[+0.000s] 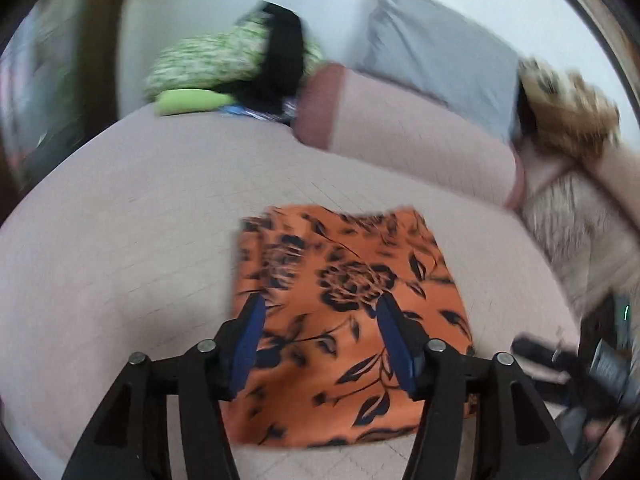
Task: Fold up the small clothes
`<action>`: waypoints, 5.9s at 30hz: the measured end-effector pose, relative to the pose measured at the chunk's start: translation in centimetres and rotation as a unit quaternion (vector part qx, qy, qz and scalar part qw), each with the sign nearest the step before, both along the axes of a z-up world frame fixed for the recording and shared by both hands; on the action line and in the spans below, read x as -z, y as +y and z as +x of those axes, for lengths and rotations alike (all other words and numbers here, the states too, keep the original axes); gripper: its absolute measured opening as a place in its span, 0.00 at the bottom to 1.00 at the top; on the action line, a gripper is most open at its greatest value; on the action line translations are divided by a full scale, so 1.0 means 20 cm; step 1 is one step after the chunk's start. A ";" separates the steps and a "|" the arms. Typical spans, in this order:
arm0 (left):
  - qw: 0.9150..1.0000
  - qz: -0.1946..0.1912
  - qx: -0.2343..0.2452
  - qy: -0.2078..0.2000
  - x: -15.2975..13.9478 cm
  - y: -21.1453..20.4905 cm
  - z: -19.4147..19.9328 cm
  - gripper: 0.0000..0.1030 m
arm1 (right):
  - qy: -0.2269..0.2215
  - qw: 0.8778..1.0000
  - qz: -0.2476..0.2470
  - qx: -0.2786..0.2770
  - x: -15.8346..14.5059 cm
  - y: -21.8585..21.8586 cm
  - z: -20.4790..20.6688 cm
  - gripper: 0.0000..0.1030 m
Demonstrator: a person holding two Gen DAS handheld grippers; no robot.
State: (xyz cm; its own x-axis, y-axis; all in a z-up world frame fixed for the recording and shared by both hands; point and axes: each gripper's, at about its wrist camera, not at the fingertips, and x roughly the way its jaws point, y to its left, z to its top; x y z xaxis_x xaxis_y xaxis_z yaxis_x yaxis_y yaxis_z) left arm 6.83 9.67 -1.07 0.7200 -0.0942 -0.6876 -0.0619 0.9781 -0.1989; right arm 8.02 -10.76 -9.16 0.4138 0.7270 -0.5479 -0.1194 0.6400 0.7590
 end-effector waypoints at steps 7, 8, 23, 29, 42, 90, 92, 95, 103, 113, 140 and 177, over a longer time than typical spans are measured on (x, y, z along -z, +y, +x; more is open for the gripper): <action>0.995 0.036 -0.043 0.084 0.35 0.11 0.12 0.69 | 0.128 0.989 0.066 -0.022 0.23 0.06 0.25 0.87; 0.995 0.033 -0.043 0.084 0.35 0.12 0.12 0.69 | 0.144 0.988 0.055 -0.029 0.27 0.10 0.27 0.70; 0.996 -0.017 -0.039 0.084 0.44 0.23 0.13 0.75 | 0.042 0.999 -0.021 -0.011 0.02 0.12 0.39 0.81; 0.996 -0.025 -0.036 0.083 0.43 0.24 0.13 0.75 | 0.066 0.992 -0.088 -0.055 0.15 0.36 0.61 0.33; 0.995 -0.026 -0.037 0.084 0.45 0.21 0.16 0.78 | 0.055 0.998 -0.040 0.006 0.15 0.30 0.74 0.80; 0.995 -0.066 0.025 0.073 0.18 0.38 0.39 0.62 | -0.059 0.981 -0.129 -0.132 -0.02 0.55 0.12 0.86; 0.997 -0.039 0.020 0.056 0.13 0.33 0.23 0.66 | -0.059 0.986 -0.103 -0.116 -0.07 0.51 0.09 0.86; 0.999 -0.014 0.011 0.052 0.09 0.27 0.05 0.67 | -0.071 0.986 -0.100 -0.117 -0.13 0.48 -0.01 0.86; 0.991 -0.003 -0.016 0.133 0.40 0.25 -0.07 0.61 | -0.051 0.987 -0.115 -0.097 -0.09 0.31 -0.26 0.86; 0.993 0.001 -0.021 0.114 0.26 0.27 -0.14 0.61 | -0.036 0.993 -0.099 -0.059 -0.10 0.13 -0.30 0.86; 0.989 -0.074 0.003 0.130 0.43 0.42 0.20 0.83 | 0.079 0.996 0.001 -0.038 0.16 0.14 0.51 0.86; 0.992 -0.063 0.009 0.106 0.45 0.41 0.17 0.84 | 0.024 0.993 -0.107 -0.047 0.04 0.36 0.59 0.78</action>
